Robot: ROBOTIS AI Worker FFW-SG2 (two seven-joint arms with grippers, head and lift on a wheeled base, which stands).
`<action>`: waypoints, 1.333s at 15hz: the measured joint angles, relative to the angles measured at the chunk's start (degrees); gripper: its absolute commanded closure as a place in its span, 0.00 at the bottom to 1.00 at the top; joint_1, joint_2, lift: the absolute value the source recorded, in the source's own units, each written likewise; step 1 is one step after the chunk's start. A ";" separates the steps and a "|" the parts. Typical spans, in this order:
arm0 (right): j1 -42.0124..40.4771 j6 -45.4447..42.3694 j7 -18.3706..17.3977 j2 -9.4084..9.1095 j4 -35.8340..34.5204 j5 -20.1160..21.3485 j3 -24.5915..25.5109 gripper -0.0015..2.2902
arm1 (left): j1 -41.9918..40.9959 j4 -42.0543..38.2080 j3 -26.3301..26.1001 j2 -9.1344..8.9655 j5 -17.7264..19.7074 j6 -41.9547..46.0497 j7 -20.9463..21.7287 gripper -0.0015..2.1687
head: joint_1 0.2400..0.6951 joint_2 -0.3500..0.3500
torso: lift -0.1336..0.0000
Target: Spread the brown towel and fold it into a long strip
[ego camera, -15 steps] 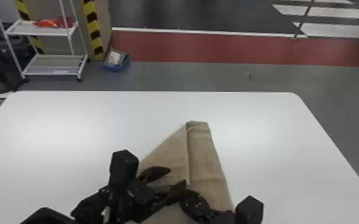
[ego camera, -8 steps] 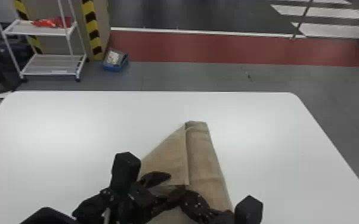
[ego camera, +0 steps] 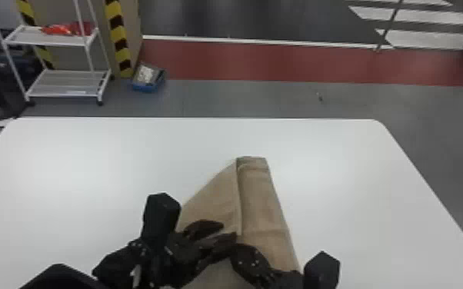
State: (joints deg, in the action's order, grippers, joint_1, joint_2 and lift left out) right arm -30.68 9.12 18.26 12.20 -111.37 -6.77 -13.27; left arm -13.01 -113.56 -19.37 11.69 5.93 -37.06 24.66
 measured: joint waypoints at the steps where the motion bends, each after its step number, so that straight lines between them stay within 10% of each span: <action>1: 0.05 -0.01 0.06 -0.01 0.06 0.00 0.00 0.65 | 0.00 0.00 0.10 0.00 0.03 0.11 -0.10 0.34 | 1.00 0.37 | 0.08; 5: 0.37 -0.19 0.11 -0.07 0.76 -0.06 0.00 0.65 | -0.20 -0.12 0.53 0.04 0.27 3.52 -2.64 0.34 | 1.00 0.38 | 0.08; 8: 0.44 -0.91 0.11 -0.04 1.12 -0.46 0.09 0.65 | -0.14 -0.11 1.58 -0.02 0.50 5.32 -3.80 0.75 | 1.00 0.40 | 0.08; 14: 0.57 -1.91 0.19 -0.07 1.15 -0.87 0.89 0.65 | -0.23 -0.28 2.69 -0.02 1.10 6.55 -6.61 0.77 | 1.00 0.42 | 0.08; 20: 3.27 2.14 1.97 -0.09 -1.85 -4.62 9.61 0.65 | -4.01 -6.00 7.96 0.56 3.13 16.96 -19.31 0.77 | 1.00 0.45 | 0.08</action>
State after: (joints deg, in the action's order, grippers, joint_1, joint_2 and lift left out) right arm -27.41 11.25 20.23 12.12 -113.22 -11.39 -3.67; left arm -17.01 -119.55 -11.41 12.25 9.05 -20.10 5.35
